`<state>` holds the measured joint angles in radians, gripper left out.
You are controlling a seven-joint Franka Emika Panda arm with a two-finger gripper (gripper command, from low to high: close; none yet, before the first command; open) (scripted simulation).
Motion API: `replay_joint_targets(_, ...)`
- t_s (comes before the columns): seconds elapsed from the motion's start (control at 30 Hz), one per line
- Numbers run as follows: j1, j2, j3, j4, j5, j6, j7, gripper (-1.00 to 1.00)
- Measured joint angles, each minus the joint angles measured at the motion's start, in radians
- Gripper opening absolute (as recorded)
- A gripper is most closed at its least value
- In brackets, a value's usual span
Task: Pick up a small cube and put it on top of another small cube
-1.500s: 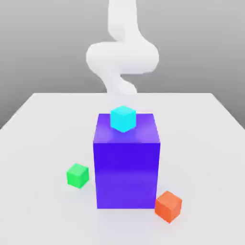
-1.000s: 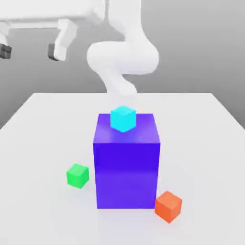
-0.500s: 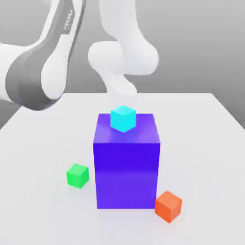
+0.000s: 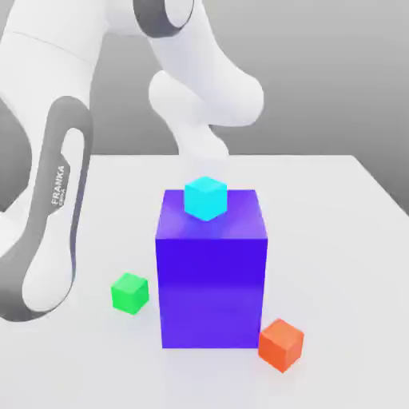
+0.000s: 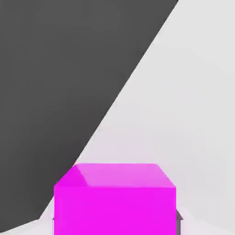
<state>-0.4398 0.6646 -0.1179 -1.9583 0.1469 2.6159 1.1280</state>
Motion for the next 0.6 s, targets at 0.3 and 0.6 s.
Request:
replay_joint_targets(0.3, 0.040, -0.244, -0.056, -0.157, -0.168, -0.081, -0.140, -1.00)
replay_joint_targets(0.6, 0.036, -0.471, -0.077, -0.386, -0.399, -0.069, -0.455, -1.00)
